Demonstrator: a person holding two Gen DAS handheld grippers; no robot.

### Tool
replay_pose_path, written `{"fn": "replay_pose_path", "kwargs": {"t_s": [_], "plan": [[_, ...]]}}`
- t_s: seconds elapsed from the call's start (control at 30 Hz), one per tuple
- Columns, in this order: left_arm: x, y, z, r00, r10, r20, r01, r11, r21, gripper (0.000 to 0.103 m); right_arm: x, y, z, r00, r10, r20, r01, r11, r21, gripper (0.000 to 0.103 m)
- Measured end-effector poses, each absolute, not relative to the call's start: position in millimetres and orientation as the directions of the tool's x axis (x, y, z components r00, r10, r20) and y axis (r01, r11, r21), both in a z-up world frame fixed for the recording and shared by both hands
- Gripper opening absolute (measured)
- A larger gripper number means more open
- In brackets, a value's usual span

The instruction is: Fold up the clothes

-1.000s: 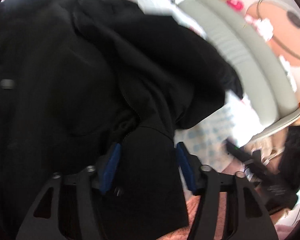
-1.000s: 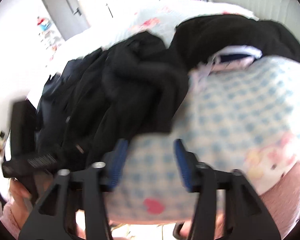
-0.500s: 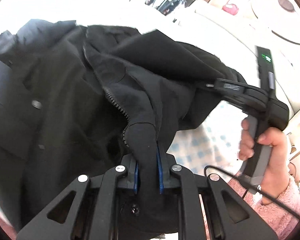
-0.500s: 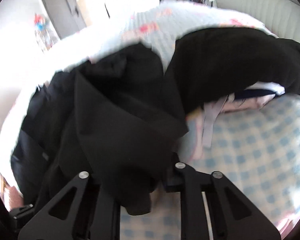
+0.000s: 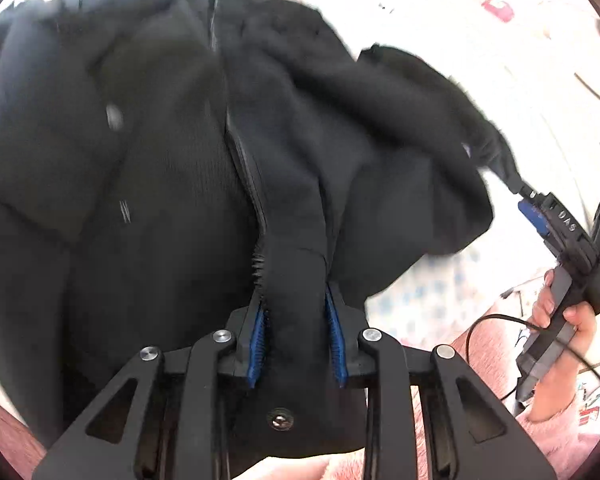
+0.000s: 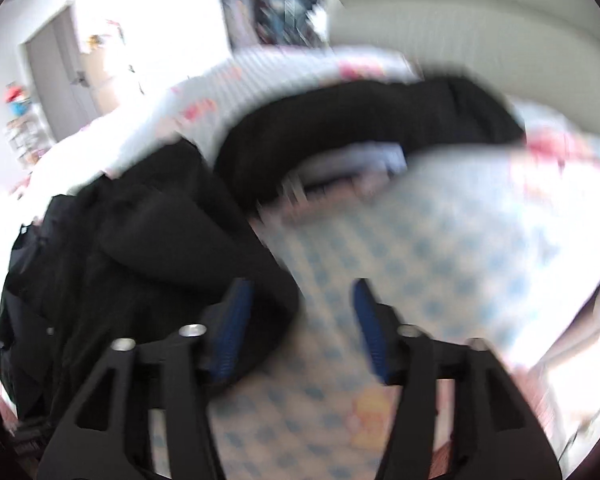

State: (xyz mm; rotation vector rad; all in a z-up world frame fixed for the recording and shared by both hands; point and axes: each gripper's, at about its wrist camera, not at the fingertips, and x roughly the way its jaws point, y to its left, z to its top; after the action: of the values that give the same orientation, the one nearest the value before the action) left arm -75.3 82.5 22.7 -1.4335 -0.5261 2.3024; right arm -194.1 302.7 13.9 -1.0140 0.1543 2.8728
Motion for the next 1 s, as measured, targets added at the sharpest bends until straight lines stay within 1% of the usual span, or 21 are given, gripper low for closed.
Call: {"fn": "replay_pose_path", "kwargs": {"t_s": [0.03, 0.07, 0.1, 0.2, 0.23, 0.27, 0.3, 0.33, 0.37, 0.4, 0.43, 0.47, 0.5, 0.57, 0.63, 0.73, 0.77, 0.8, 0.87, 0.93, 1.0], "plan": [[-80.0, 78.3, 29.8, -0.432, 0.497, -0.753, -0.125, -0.860, -0.496, 0.034, -195.6, 291.9, 24.8, -0.799, 0.025, -0.601, -0.065, -0.997, 0.045, 0.082], [-90.2, 75.7, 31.0, -0.436, 0.498, -0.749, -0.117, -0.857, -0.501, 0.037, -205.4, 280.7, 25.1, -0.791, -0.035, -0.611, 0.008, -0.999, 0.047, 0.094], [-101.7, 73.4, 30.8, -0.437, 0.500, -0.748, -0.107, -0.854, -0.509, 0.040, -217.1, 269.5, 23.0, -0.771, -0.101, -0.629, 0.085, -0.995, 0.056, 0.098], [-113.0, 74.2, 31.5, -0.452, 0.507, -0.734, -0.048, -0.836, -0.547, 0.040, -261.4, 244.8, -6.0, -0.683, -0.220, -0.697, 0.220, -0.971, 0.091, 0.099], [-114.4, 74.6, 27.1, -0.466, 0.518, -0.717, -0.034, -0.821, -0.570, 0.045, -278.6, 240.7, -25.2, -0.636, -0.187, -0.749, 0.202, -0.977, 0.073, 0.098], [-120.7, 73.1, 23.2, -0.468, 0.535, -0.703, -0.033, -0.806, -0.591, 0.051, -288.6, 241.7, -44.0, -0.575, -0.164, -0.802, 0.169, -0.982, 0.080, 0.087], [-126.5, 72.2, 14.5, -0.441, 0.546, -0.712, -0.026, -0.801, -0.598, 0.062, -296.8, 243.7, -62.4, -0.507, -0.148, -0.849, 0.133, -0.987, 0.092, 0.078], [-132.0, 71.6, 4.6, -0.407, 0.555, -0.725, -0.017, -0.798, -0.602, 0.062, -305.0, 245.8, -80.8, -0.436, -0.133, -0.890, 0.097, -0.990, 0.101, 0.063], [-137.6, 70.9, -5.2, -0.372, 0.564, -0.737, -0.008, -0.796, -0.605, 0.060, -302.3, 248.1, -89.1, -0.400, -0.152, -0.904, 0.077, -0.988, 0.133, 0.052], [-136.8, 77.8, -9.9, -0.359, 0.548, -0.756, -0.018, -0.813, -0.581, 0.060, -291.7, 246.5, -86.4, -0.416, -0.164, -0.894, 0.096, -0.986, 0.136, 0.047], [-134.5, 86.5, -13.4, -0.350, 0.525, -0.775, -0.032, -0.834, -0.551, 0.060, -279.7, 243.8, -78.6, -0.443, -0.160, -0.882, 0.119, -0.986, 0.119, 0.035], [-128.6, 89.4, -11.4, -0.359, 0.499, -0.789, -0.043, -0.853, -0.520, 0.059, -267.7, 240.9, -70.0, -0.469, -0.154, -0.869, 0.141, -0.985, 0.099, 0.027], [-121.8, 91.0, -8.2, -0.371, 0.472, -0.800, -0.052, -0.870, -0.490, 0.058, -257.3, 242.1, -58.3, -0.497, -0.148, -0.855, 0.140, -0.986, 0.089, 0.025], [-119.4, 92.5, -7.3, -0.372, 0.440, -0.818, -0.054, -0.889, -0.454, 0.058, -235.0, 253.3, -29.5, -0.572, -0.134, -0.809, 0.100, -0.991, 0.094, 0.013], [-118.1, 93.8, -7.0, -0.370, 0.409, -0.834, -0.054, -0.906, -0.421, 0.059, -209.5, 275.1, 5.3, -0.670, -0.113, -0.734, 0.023, -0.991, 0.131, 0.012], [-113.9, 91.3, -8.0, -0.371, 0.384, -0.846, -0.045, -0.917, -0.397, 0.059, -154.8, 334.7, 36.6, -0.811, -0.127, -0.571, -0.120, -0.919, 0.375, 0.012], [-112.0, 89.3, -7.4, -0.374, 0.383, -0.845, -0.043, -0.917, -0.396, 0.059, -136.8, 352.4, 35.3, -0.825, -0.081, -0.560, -0.190, -0.892, 0.409, 0.013], [-110.2, 86.6, -5.5, -0.378, 0.386, -0.841, -0.044, -0.915, -0.400, 0.059, -119.1, 369.3, 32.1, -0.828, -0.027, -0.559, -0.265, -0.862, 0.433, 0.016], [-106.7, 81.0, -1.0, -0.387, 0.396, -0.833, -0.046, -0.910, -0.411, 0.059, -96.4, 388.8, 14.6, -0.755, 0.099, -0.649, -0.408, -0.845, 0.346, 0.031], [-103.3, 69.7, 4.1, -0.407, 0.422, -0.810, -0.026, -0.892, -0.451, 0.059, -80.3, 396.3, 2.4, -0.675, 0.141, -0.724, -0.440, -0.864, 0.243, 0.032], [-99.4, 56.6, 8.5, -0.431, 0.454, -0.780, -0.002, -0.865, -0.502, 0.059, -54.6, 395.8, 7.3, -0.673, 0.161, -0.722, -0.424, -0.883, 0.199, 0.035]]}}
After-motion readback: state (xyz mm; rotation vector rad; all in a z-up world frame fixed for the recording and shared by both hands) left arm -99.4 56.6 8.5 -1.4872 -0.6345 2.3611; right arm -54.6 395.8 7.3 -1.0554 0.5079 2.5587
